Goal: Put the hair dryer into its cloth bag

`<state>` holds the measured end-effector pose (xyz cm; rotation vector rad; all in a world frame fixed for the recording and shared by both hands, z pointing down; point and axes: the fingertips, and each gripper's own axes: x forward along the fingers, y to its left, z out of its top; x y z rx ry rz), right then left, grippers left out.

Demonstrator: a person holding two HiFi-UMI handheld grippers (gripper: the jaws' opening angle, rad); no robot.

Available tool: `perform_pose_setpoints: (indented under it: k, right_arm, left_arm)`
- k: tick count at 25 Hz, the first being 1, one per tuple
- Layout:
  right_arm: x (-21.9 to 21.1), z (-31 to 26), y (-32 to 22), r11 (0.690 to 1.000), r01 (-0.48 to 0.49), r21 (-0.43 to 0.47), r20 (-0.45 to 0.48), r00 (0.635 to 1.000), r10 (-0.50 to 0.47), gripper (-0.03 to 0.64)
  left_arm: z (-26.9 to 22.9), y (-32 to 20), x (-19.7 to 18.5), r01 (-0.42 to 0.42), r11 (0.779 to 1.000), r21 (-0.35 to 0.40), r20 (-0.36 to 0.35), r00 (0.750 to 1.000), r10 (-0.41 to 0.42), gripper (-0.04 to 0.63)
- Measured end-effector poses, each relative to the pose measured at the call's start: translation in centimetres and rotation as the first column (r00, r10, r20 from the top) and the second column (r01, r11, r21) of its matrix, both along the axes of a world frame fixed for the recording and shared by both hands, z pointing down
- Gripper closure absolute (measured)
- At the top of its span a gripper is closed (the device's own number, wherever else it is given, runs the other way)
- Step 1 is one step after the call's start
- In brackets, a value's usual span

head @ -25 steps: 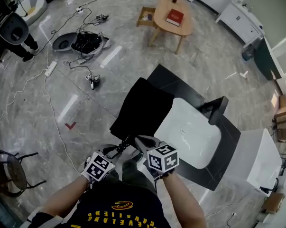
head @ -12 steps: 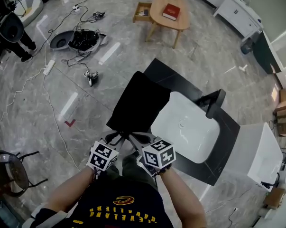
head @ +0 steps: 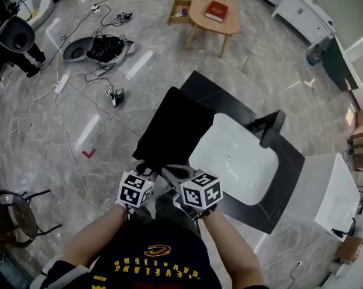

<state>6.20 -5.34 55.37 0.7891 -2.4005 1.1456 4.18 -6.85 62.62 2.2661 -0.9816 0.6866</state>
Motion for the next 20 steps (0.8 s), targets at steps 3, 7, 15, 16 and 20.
perform_pose_setpoints:
  k: [3,7,15,16,20]
  right_arm:
    - [-0.1,0.5,0.3,1.000,0.010,-0.011,0.000,1.000,-0.010,0.605]
    - [0.1,0.7,0.4,1.000,0.011,-0.020,0.002,1.000,-0.011,0.605]
    - [0.1,3.9,1.4,0.999,0.054,-0.009,-0.155,0.986,-0.054,0.604]
    - [0.0,4.6,1.5,0.998,0.060,-0.004,-0.181,0.982,-0.059,0.604]
    - [-0.1,6.7,1.8,0.998,0.062,0.020,-0.249,0.967,-0.055,0.604]
  left_arm:
    - [0.1,-0.8,0.6,0.019,1.000,0.017,-0.022,1.000,-0.019,0.492]
    - [0.1,-1.0,0.9,-0.004,1.000,0.019,-0.022,1.000,0.004,0.492]
    - [-0.1,3.8,-5.0,-0.132,0.988,-0.078,0.019,0.991,0.134,0.489]
    - [-0.6,4.0,-6.3,-0.126,0.990,-0.068,0.036,0.991,0.129,0.489]
    - [-4.2,3.4,-10.0,-0.089,0.995,0.054,0.105,0.991,0.083,0.489]
